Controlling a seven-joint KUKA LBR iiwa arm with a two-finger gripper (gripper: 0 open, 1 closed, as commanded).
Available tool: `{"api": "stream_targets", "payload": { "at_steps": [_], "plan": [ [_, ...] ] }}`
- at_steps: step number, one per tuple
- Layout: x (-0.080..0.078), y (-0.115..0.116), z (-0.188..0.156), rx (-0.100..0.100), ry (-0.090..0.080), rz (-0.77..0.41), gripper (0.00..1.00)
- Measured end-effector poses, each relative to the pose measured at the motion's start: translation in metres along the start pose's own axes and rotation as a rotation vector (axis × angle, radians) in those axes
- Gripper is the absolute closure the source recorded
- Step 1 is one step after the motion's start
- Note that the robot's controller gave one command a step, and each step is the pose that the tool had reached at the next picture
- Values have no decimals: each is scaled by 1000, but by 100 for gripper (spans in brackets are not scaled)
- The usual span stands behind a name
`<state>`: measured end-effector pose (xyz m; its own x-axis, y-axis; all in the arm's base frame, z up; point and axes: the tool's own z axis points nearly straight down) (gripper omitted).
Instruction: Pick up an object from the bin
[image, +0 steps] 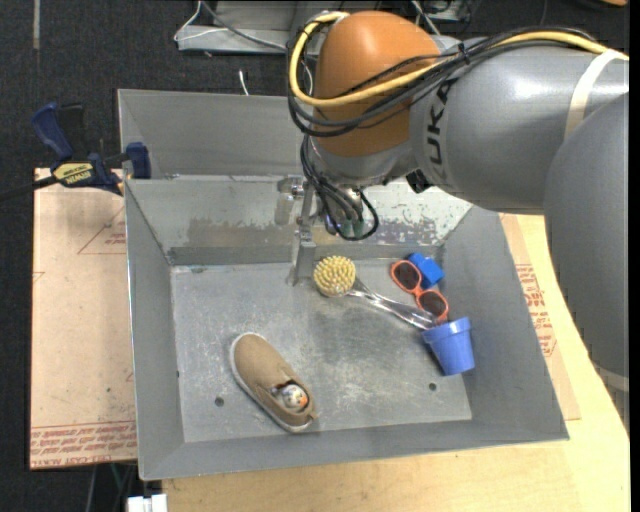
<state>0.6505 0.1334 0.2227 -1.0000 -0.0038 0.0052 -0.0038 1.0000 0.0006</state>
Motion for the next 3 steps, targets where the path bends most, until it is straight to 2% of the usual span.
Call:
{"api": "stream_targets", "payload": {
  "at_steps": [1,2,3],
  "plan": [
    [-1,-1,-5,-1,-7,3,0],
    [39,30,71,-1,-8,-120,0],
    [105,46,63,-3,-11,-38,0]
  ]
}}
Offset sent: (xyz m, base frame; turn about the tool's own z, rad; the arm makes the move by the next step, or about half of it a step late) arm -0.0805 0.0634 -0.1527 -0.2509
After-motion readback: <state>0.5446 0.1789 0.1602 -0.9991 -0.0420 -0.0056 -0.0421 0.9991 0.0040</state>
